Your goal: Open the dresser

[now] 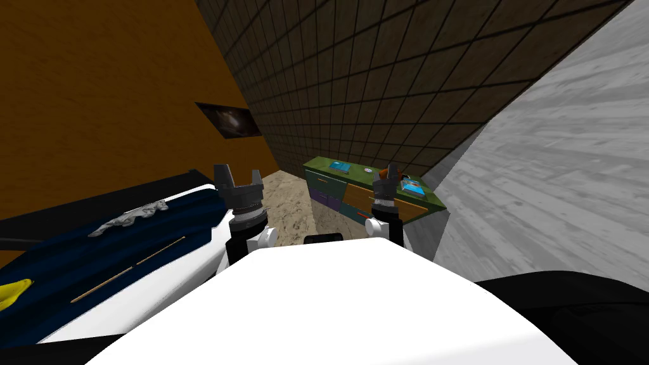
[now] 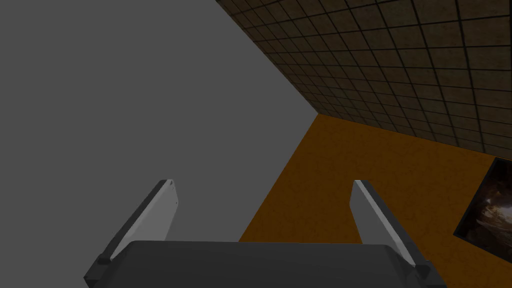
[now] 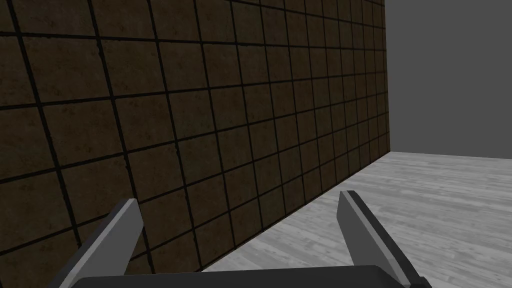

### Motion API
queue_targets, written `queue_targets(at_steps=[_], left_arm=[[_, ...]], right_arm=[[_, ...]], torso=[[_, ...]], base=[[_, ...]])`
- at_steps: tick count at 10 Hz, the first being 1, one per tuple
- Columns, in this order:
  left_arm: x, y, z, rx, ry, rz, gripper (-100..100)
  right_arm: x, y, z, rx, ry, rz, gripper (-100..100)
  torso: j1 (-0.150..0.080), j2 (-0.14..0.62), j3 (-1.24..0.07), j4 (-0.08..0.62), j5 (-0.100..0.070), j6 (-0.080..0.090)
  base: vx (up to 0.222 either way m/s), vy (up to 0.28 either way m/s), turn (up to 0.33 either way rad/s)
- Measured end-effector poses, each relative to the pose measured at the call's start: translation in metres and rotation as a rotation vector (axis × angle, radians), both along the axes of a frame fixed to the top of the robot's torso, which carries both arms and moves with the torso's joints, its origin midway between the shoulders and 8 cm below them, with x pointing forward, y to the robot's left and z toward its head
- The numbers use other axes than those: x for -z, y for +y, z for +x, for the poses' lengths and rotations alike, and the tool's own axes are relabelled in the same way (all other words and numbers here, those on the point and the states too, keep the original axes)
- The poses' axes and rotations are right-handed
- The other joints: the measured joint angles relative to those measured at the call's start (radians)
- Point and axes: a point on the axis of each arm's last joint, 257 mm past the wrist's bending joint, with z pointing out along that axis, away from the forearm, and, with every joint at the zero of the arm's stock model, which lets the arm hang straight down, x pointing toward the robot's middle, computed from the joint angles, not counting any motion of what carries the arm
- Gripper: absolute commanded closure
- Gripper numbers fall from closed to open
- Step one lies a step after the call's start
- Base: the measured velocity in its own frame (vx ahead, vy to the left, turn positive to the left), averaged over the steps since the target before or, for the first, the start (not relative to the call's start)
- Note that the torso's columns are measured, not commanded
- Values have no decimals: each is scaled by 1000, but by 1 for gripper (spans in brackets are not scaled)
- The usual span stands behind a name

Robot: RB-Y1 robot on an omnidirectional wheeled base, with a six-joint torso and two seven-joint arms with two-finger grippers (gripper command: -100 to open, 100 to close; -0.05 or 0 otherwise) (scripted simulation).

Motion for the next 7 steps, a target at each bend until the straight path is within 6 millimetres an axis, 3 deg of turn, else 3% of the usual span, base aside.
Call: queue_targets(at_steps=[2,7], left_arm=[[0,0,0,0,0,0,0],[0,0,0,0,0,0,0]], right_arm=[[0,0,0,0,0,0,0],[0,0,0,0,0,0,0]], torso=[[0,104,-209,105,0,0],[0,470,-939,470,0,0]], base=[[0,0,0],[0,0,0]])
